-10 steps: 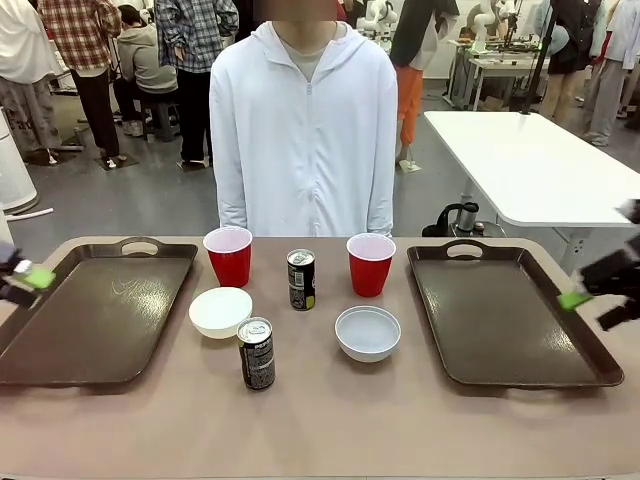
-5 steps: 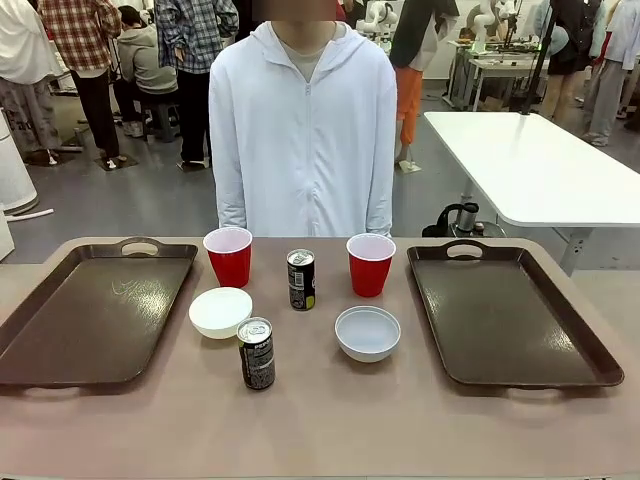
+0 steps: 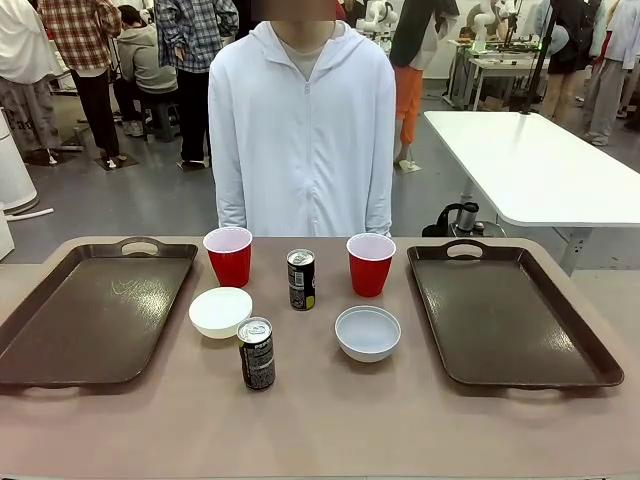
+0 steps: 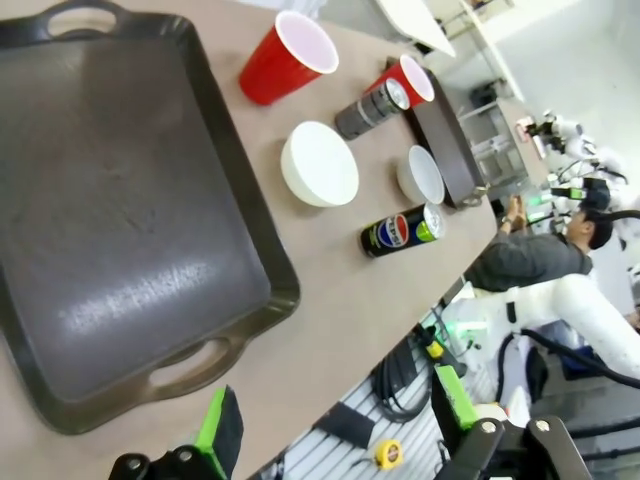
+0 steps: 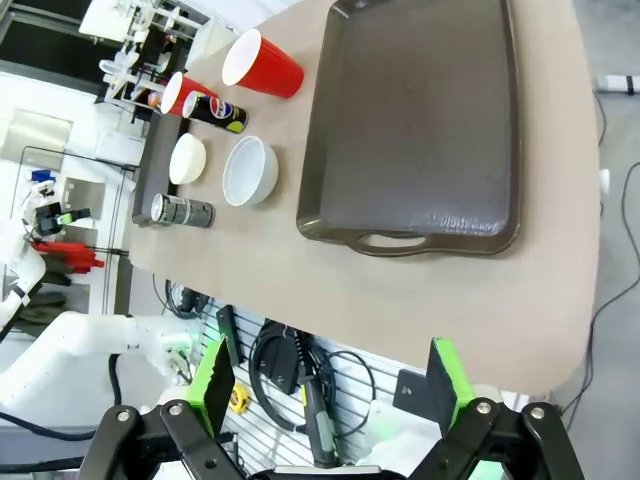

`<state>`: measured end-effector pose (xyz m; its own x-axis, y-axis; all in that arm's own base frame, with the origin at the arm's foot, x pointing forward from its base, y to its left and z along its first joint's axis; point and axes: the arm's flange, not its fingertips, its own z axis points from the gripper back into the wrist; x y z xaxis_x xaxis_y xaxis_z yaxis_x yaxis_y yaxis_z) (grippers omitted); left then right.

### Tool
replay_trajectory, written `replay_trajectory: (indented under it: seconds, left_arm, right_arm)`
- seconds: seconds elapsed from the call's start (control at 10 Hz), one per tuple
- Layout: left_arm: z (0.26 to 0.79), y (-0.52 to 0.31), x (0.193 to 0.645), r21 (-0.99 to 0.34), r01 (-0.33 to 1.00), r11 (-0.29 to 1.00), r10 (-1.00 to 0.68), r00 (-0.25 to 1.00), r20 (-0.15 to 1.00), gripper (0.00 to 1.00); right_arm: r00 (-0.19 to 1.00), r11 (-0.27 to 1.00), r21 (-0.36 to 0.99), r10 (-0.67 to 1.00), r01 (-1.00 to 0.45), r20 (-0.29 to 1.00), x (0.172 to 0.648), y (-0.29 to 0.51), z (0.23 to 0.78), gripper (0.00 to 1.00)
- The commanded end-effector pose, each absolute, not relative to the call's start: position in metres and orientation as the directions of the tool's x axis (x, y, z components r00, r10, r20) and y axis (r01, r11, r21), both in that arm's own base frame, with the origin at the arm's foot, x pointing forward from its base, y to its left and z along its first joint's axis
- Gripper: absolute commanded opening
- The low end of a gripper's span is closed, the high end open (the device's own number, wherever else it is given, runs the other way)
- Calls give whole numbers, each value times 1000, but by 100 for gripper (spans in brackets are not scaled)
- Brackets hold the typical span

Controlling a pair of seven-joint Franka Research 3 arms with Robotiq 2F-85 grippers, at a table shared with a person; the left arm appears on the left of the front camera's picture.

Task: Prepare tableware on both trays.
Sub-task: Pick up a Picnic Bowl from the table and place it on a Handle tray.

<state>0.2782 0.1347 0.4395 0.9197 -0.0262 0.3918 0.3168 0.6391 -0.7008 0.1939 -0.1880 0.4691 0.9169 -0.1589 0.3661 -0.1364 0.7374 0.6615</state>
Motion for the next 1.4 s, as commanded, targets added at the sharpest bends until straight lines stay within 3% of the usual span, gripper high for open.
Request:
replay_trajectory:
  seconds: [0.0,0.1,0.2,0.3,1.3]
  left_arm:
    - [431,115,264,-699,304,647,-21,924,382,100]
    - [430,117,262,-697,303,650,-25,925,380,100]
    - [430,110,263,-685,309,659,-36,924,381,100]
    - [441,131,279,-694,318,646,-37,921,388,100]
    - [441,131,279,-694,318,646,-37,921,388,100]
  right_arm:
    - [921,726,674,-153,-141,358,192,-142,413,100]
    - [922,721,679,-155,-141,356,195,-143,410,100]
    - [924,732,669,-155,-130,349,199,-187,464,100]
    - [924,732,669,-155,-130,349,199,-187,464,100]
    - [924,732,669,-155,-130,349,199,-187,464,100]
